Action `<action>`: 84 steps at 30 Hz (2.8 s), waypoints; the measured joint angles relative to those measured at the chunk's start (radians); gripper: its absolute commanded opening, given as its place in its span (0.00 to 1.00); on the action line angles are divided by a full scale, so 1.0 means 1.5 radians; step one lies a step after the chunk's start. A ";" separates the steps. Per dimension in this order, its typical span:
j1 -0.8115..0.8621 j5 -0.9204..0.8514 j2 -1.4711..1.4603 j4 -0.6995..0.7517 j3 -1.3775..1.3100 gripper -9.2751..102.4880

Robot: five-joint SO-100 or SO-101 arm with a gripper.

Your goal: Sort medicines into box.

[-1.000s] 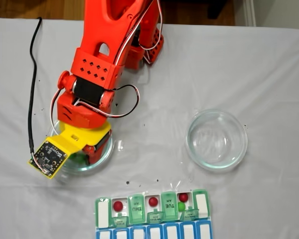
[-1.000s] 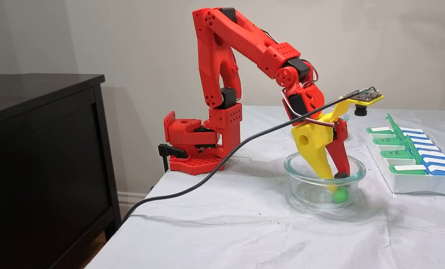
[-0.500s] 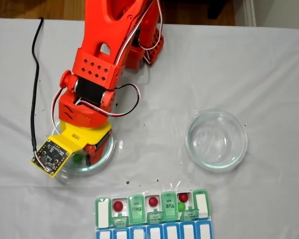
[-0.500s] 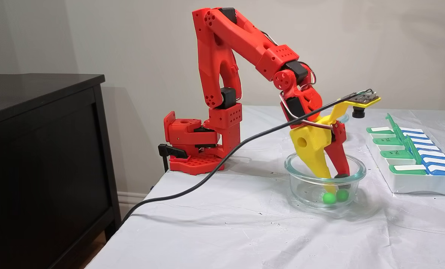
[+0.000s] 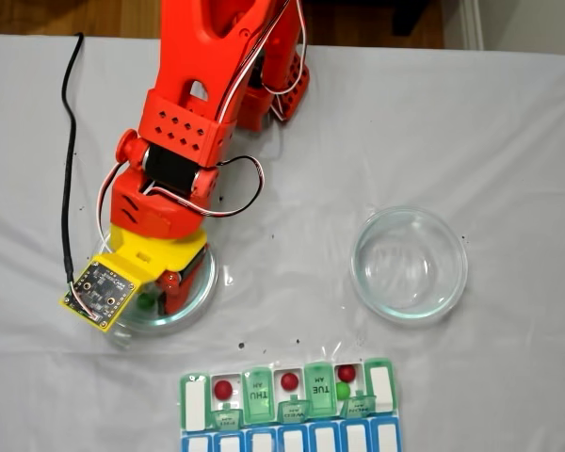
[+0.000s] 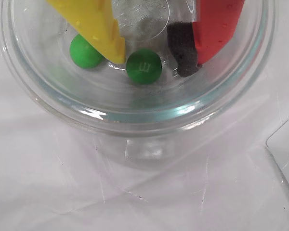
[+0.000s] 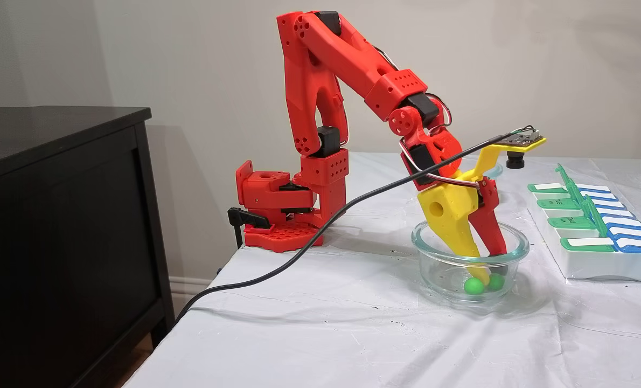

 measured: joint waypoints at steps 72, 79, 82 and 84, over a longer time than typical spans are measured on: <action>-0.287 0.711 -0.177 0.290 -0.445 0.08; -0.299 0.703 -0.186 0.312 -0.453 0.08; -0.300 0.702 -0.186 0.312 -0.453 0.08; -0.300 0.702 -0.188 0.312 -0.454 0.08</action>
